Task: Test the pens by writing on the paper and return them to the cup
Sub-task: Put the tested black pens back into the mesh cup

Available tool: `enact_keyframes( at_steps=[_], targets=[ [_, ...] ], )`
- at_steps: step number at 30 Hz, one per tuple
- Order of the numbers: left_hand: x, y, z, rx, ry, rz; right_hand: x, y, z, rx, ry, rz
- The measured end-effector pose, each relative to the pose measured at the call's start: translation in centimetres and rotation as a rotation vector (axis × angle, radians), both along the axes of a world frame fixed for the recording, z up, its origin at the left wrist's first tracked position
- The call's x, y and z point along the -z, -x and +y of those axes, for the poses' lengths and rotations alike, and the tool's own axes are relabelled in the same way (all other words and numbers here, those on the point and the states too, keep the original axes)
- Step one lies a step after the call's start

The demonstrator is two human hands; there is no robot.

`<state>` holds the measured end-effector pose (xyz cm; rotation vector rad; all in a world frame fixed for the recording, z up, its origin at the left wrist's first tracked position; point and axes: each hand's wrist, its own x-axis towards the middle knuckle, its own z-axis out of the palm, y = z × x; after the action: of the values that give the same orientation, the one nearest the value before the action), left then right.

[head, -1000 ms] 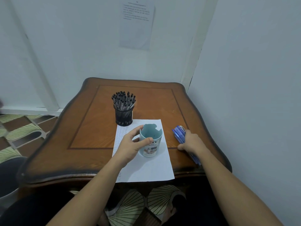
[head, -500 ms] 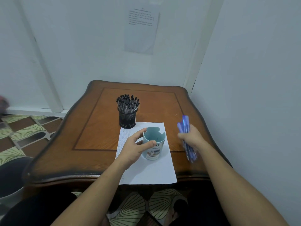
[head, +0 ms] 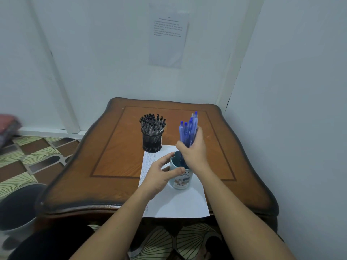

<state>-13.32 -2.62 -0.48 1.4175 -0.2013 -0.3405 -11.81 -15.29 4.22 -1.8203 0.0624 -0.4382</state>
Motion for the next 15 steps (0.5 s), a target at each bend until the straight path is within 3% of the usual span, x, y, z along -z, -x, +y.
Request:
enact_keyframes(
  at_steps=[5,15],
  targets=[
    [0.1,0.0,0.1,0.007,0.027,-0.013,1.9,0.3,-0.6,0.061,0.254,0.109],
    [0.2,0.0,0.3,0.023,0.030,-0.036,4.3,1.7,-3.0,-0.213,-0.075,0.118]
  ],
)
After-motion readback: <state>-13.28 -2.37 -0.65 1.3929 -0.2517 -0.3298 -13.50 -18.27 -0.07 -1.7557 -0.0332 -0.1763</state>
